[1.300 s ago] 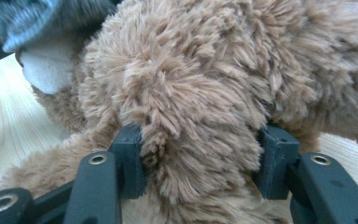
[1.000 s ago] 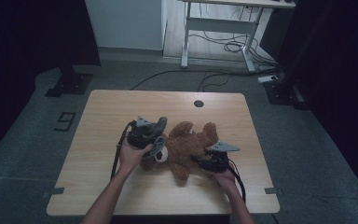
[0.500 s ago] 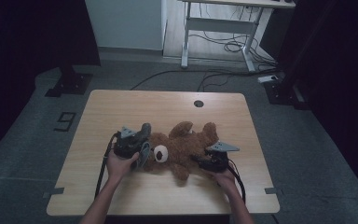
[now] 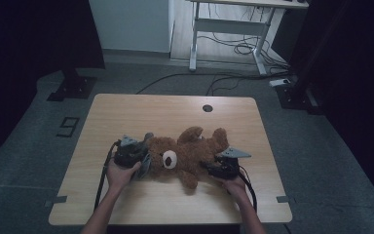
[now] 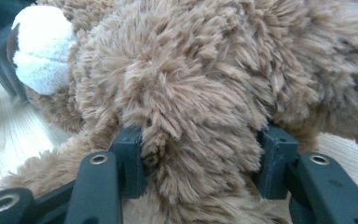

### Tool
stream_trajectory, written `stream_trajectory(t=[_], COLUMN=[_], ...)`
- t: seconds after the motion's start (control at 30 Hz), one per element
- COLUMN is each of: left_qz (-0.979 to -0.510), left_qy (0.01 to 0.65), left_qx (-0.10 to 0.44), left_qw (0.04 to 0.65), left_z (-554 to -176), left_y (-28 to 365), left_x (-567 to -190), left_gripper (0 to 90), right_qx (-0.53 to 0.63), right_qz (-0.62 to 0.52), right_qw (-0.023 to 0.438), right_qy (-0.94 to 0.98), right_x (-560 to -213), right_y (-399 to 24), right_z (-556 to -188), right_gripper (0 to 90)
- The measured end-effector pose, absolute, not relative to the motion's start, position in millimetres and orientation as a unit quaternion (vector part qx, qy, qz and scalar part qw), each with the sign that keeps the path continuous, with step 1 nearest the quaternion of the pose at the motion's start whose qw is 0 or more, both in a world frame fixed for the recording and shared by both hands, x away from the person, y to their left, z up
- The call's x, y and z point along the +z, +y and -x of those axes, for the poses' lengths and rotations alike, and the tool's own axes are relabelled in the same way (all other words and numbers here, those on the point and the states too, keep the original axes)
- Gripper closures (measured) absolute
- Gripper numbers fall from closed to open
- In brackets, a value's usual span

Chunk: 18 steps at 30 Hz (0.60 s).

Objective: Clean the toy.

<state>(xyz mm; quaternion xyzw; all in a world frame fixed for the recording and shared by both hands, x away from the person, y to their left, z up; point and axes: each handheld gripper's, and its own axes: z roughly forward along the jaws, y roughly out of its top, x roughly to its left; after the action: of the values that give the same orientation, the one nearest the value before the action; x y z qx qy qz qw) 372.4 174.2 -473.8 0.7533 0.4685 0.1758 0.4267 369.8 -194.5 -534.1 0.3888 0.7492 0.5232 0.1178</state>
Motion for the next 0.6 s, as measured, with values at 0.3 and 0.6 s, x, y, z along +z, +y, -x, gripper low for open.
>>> stream_trajectory(t=[0.3,0.6], left_qz=[-0.782,-0.827], left_qy=[0.388,0.31], left_qx=[0.187,0.166], left_qw=[0.451,0.439], left_z=[-365.3,-375.7], left_y=[114.0,13.4], left_x=[-434.3,-429.9], left_gripper=[80.5,80.5], right_qx=[0.523,0.523], right_qz=[-0.388,-0.39], right_qw=[0.119,0.118], right_qy=[0.749,0.748], right_x=[-534.1,-534.3], right_y=[-193.9,-194.0], right_z=[-369.6,-369.0], right_gripper=[46.4,46.4])
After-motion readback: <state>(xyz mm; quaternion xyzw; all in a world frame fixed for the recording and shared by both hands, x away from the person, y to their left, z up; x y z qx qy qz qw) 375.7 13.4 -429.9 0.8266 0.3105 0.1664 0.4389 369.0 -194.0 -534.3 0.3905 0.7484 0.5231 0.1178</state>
